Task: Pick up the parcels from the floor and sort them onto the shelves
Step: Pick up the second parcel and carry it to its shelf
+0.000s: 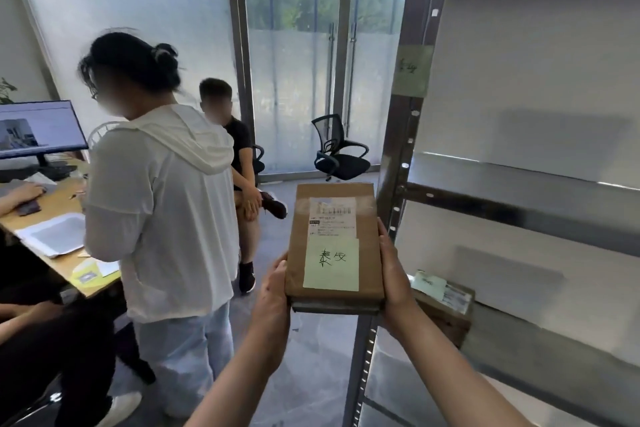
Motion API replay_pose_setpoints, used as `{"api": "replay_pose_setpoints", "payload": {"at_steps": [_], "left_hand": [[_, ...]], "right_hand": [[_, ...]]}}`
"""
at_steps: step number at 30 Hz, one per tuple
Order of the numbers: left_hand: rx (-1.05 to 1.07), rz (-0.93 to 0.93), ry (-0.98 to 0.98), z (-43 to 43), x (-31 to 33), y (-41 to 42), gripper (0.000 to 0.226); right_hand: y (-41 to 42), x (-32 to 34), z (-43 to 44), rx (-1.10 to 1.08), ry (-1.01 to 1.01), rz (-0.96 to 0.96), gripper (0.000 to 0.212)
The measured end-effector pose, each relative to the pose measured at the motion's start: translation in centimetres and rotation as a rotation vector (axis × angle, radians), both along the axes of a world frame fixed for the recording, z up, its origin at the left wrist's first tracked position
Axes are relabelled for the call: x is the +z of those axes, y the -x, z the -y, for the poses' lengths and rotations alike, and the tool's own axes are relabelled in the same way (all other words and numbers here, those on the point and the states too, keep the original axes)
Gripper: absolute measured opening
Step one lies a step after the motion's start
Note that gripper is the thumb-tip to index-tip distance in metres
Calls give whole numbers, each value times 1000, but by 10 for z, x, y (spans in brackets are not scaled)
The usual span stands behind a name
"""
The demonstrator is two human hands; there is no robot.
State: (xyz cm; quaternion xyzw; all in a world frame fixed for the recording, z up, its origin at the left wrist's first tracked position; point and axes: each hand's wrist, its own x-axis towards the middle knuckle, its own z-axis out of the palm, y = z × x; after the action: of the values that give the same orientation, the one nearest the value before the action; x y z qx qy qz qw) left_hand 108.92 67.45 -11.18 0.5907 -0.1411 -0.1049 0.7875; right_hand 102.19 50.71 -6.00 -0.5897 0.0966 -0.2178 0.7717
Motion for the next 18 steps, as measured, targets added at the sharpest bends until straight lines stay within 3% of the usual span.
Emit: {"api": "replay_pose_setpoints", "payload": {"at_steps": [11,18], "left_hand": [[-236,21,9,31,7,14,43],[-276,55,46,38,23,24,51]], "right_hand": [[51,11,12,-169,120,44,41],[67,23,17,-235,126,88,35]]}}
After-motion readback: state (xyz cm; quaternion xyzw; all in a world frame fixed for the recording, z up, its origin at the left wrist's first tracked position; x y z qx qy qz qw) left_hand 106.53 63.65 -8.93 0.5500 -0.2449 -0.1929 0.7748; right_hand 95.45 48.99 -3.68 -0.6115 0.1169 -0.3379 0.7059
